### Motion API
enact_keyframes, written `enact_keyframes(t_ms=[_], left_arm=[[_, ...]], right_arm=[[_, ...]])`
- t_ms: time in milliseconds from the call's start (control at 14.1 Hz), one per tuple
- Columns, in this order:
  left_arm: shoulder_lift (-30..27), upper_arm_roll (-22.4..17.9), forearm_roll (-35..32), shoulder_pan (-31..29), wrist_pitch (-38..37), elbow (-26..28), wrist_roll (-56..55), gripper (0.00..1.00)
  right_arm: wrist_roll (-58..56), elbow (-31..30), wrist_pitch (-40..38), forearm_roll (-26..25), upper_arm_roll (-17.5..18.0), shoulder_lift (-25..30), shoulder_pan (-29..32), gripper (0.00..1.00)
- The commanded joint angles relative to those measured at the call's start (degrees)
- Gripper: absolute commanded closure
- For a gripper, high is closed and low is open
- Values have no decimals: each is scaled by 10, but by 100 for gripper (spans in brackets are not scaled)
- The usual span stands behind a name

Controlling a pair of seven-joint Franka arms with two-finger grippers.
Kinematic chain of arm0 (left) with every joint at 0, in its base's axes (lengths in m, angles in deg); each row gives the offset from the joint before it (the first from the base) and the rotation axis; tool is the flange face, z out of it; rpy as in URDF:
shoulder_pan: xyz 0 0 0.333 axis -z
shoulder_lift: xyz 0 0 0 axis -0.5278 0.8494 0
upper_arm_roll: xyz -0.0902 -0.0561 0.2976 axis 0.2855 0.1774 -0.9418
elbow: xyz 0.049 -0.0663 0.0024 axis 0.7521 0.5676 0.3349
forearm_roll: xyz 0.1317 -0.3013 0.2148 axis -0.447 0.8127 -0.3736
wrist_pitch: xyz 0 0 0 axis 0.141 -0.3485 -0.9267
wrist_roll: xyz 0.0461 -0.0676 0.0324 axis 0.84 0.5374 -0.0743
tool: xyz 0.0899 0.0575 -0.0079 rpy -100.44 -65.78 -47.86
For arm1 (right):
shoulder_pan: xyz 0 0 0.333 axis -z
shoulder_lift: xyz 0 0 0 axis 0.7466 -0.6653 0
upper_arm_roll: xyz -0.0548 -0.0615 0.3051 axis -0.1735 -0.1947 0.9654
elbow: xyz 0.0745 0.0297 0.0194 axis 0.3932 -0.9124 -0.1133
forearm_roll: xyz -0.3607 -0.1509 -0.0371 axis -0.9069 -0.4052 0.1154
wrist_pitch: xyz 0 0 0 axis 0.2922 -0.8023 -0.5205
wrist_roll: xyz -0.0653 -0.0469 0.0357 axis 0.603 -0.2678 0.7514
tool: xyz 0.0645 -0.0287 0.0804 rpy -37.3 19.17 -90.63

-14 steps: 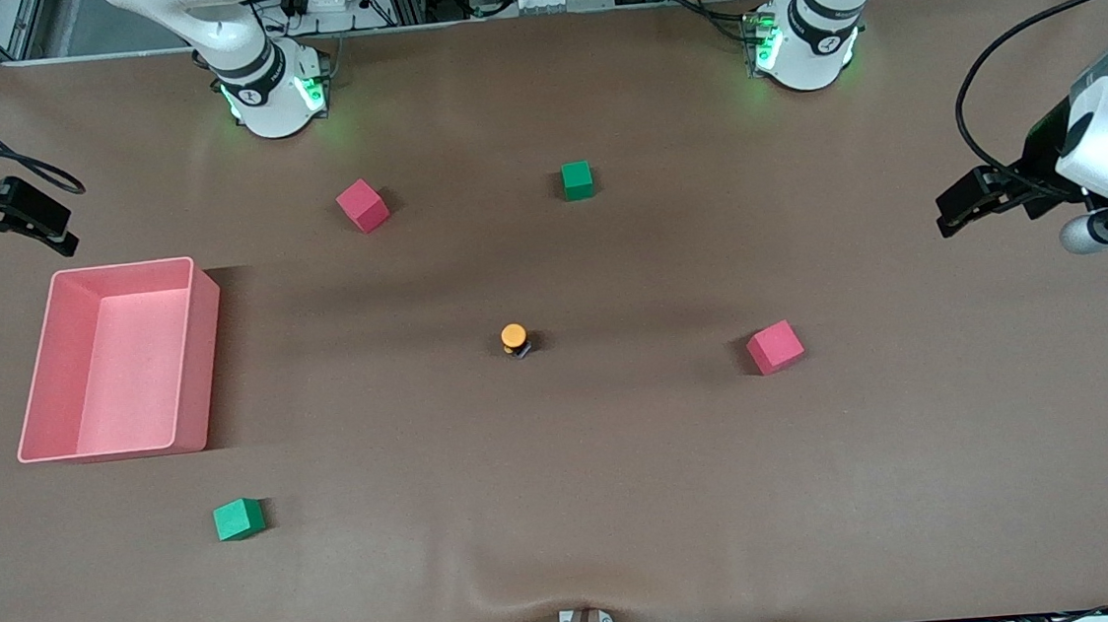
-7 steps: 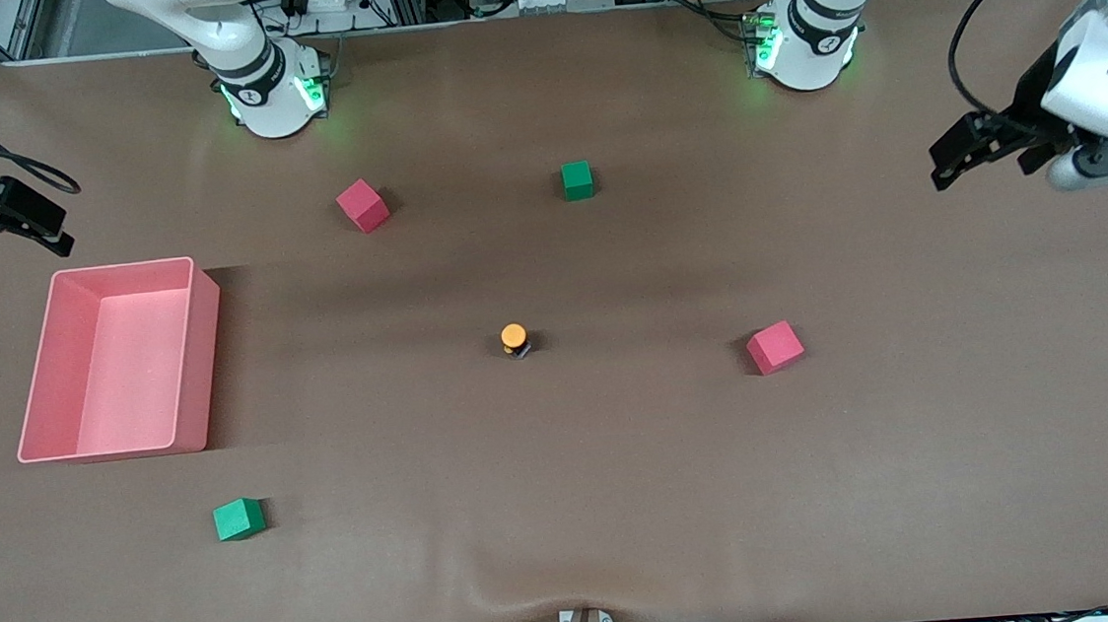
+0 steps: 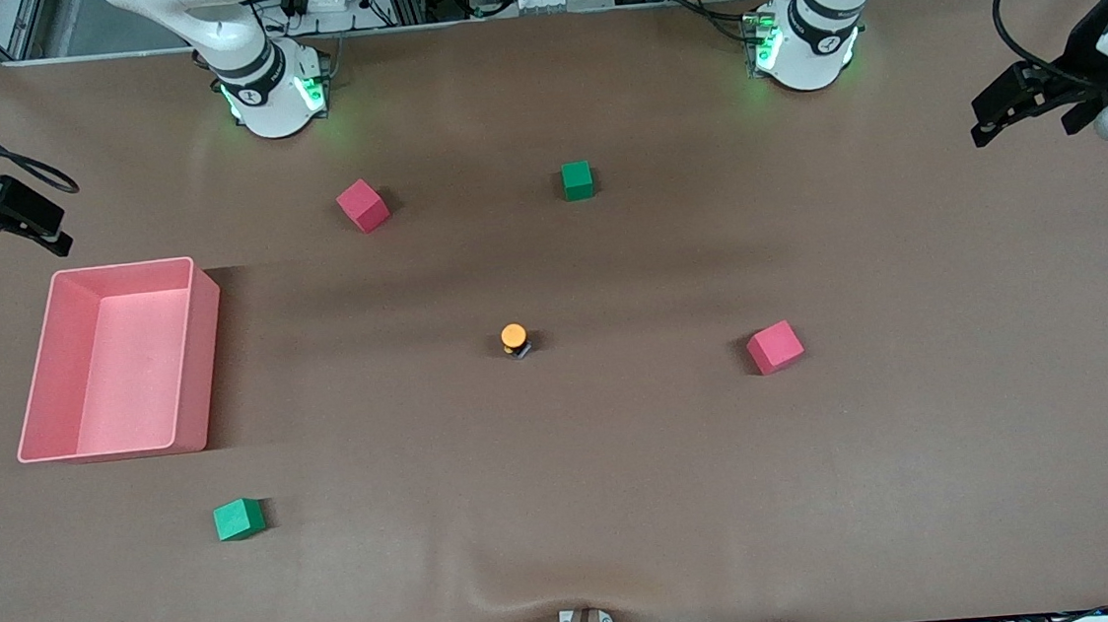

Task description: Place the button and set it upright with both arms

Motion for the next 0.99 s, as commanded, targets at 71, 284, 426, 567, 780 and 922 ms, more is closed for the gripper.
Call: enact_keyframes(t_ms=[71,284,426,567,780,922], left_arm=[[-15,0,4,-7,-13,-2,10,0],[-2,0,1,-9,-13,-25,6,0],[-1,-2,1,-9,-13,-26,6,0],[-1,-4,-4,-9,-13,-25,7,0],[-1,-4,-4,-8,-17,-25,7,0],[0,-5,-5,-9,-21,-25,6,0]], right_arm=[[-8,16,-5,7,3,-8,6,0],[-8,16,-6,7,3,-8,6,0],[-8,16,-6,7,3,-8,6,0],[-8,16,-6,7,3,-8,6,0],[-8,16,-7,7,3,-8,6,0],[-8,16,-7,7,3,-8,6,0]])
